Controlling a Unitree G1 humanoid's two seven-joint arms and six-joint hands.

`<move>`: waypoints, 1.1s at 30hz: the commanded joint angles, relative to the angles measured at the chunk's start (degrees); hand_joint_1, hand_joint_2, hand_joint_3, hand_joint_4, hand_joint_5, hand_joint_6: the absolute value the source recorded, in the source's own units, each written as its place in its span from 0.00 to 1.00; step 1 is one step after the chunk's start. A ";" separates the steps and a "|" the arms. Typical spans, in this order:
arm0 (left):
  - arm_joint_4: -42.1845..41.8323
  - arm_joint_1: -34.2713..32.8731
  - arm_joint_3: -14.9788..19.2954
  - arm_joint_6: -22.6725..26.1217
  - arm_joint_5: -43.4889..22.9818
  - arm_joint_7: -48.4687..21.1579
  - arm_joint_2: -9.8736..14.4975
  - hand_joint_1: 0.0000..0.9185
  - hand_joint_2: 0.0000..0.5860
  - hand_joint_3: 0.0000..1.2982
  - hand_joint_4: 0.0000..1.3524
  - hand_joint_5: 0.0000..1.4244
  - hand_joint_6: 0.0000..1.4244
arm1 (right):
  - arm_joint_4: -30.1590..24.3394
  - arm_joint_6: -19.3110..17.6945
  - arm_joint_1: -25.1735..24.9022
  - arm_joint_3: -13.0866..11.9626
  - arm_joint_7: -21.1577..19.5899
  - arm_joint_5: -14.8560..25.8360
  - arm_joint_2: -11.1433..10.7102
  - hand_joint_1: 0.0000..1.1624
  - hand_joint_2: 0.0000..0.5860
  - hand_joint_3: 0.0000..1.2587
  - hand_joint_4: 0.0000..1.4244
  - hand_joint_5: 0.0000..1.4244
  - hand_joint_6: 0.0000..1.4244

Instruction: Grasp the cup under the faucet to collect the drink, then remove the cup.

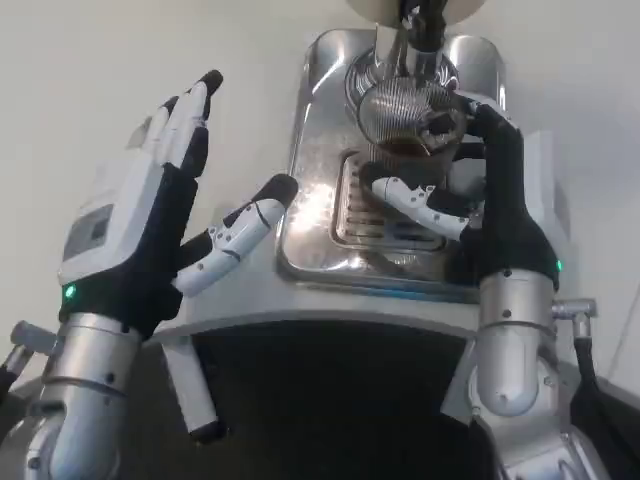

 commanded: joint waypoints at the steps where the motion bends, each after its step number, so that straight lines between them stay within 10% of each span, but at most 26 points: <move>1: 0.54 0.24 0.18 -0.12 0.28 0.66 0.96 0.00 0.35 0.00 0.00 0.00 0.00 | -4.49 0.29 1.44 1.16 2.14 -0.45 -0.31 1.00 0.71 0.60 0.56 0.64 0.83; 15: -0.50 1.94 -0.18 -0.65 5.72 -0.07 6.17 0.00 0.36 0.00 0.00 0.00 0.00 | -12.34 1.14 6.13 1.44 8.34 -0.25 -2.58 1.00 0.71 0.60 0.56 0.64 0.84; 27: 0.22 5.23 -0.76 0.57 13.82 -8.10 18.26 0.00 0.22 0.00 0.00 0.00 0.00 | -18.96 1.06 10.50 1.90 13.06 0.25 -3.36 1.00 0.68 0.62 0.58 0.65 0.85; 33: -1.08 7.48 -0.88 0.38 16.33 -9.09 20.30 0.00 0.21 0.00 0.00 0.00 0.00 | -23.54 1.61 12.91 0.99 16.28 0.90 -4.79 1.00 0.67 0.62 0.58 0.65 0.85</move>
